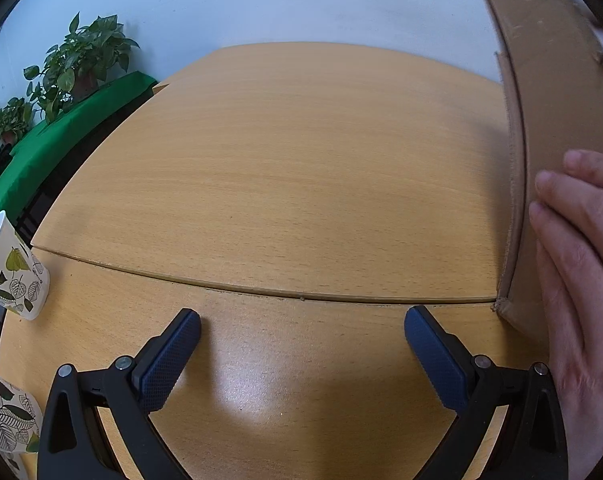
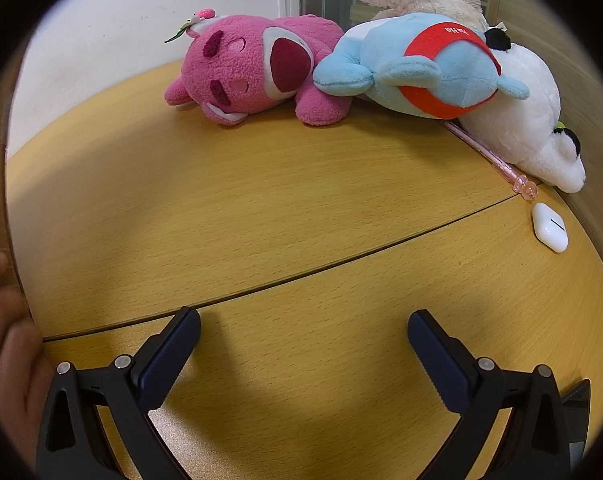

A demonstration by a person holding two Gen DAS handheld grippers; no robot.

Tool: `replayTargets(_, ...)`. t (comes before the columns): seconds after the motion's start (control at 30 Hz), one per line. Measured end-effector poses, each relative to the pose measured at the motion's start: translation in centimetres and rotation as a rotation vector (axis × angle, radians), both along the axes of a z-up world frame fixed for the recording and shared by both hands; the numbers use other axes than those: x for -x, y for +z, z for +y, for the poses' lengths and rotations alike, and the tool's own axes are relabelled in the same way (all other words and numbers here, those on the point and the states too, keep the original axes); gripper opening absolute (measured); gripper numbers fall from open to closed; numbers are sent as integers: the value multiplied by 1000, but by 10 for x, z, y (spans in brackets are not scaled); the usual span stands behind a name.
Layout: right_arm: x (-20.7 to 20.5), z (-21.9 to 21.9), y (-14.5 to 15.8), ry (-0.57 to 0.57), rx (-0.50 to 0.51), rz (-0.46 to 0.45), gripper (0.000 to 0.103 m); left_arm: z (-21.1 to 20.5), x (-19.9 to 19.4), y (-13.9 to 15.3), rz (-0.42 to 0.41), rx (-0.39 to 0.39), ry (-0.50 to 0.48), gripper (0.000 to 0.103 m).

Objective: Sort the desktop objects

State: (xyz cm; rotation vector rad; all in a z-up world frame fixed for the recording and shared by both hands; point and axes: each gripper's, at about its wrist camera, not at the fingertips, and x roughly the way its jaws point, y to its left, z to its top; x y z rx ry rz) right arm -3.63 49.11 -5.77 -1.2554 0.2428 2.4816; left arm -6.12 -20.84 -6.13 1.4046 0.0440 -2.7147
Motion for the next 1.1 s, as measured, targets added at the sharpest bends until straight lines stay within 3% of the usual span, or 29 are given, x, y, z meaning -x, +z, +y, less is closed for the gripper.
replayTargets(1.1, -1, 0, 0, 0, -2, -1, 103, 0, -2, 2, 0, 0, 0, 103)
